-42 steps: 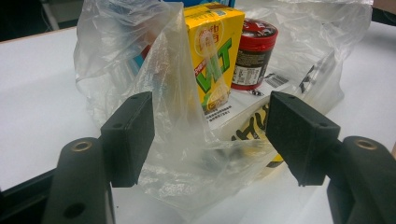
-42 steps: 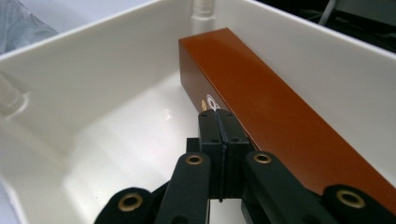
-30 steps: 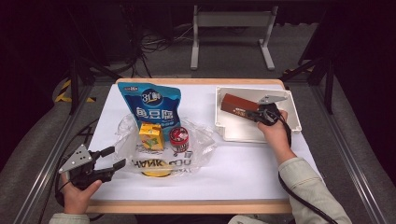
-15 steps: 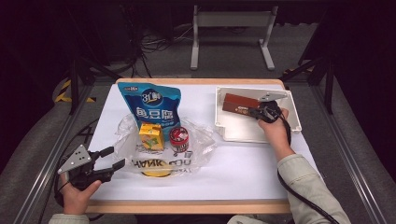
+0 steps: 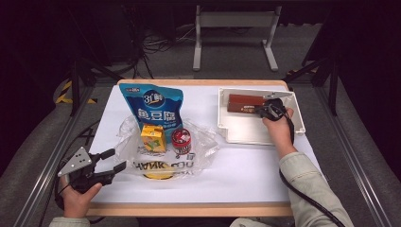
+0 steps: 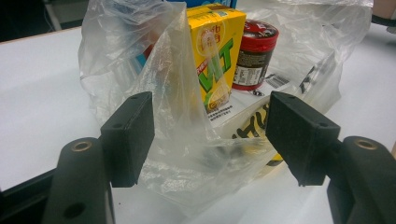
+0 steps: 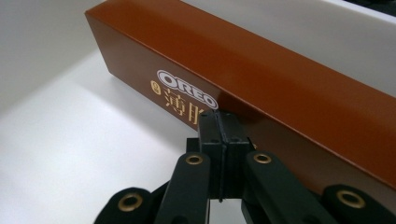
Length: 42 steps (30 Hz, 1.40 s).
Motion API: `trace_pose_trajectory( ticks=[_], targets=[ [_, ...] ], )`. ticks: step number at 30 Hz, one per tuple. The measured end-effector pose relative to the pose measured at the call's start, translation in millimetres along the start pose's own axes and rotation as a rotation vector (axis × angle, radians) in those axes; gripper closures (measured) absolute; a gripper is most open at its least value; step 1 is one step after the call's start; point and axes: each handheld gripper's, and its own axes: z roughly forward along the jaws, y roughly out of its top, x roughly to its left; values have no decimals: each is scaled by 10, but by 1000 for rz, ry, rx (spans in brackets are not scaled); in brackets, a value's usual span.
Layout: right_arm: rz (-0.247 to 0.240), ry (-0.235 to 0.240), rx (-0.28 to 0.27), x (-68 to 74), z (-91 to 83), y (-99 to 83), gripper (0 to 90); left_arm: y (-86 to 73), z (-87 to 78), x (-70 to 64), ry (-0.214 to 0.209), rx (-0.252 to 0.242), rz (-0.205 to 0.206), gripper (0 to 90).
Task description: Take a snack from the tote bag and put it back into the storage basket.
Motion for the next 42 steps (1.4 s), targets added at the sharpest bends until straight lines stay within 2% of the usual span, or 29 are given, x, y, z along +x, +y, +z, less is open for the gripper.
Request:
trace_pose_trajectory(
  ticks=[6, 22, 30, 35, 37, 40, 42],
  targets=[
    [22, -3, 5, -30, 18, -10, 897, -1, 0, -7, 0, -2, -8, 334],
    [24, 16, 16, -11, -52, -49, 865, 9, 20, 7, -5, -3, 3, 334],
    [8, 68, -67, 85, -240, 41, 771, 26, 27, 11, -1, -8, 4, 332],
    [2, 114, -117, 173, -355, 107, 704, 29, 3, 14, 4, -29, -18, 332],
    [-2, 141, -153, 218, -423, 155, 662, 30, 2, 24, 5, -33, -10, 332],
    [-5, 174, -179, 282, -494, 214, 613, 36, -1, 8, 10, -29, -15, 332],
    [-18, 207, -201, 345, -551, 265, 577, 39, -4, 13, 11, -32, -3, 333]
  ],
)
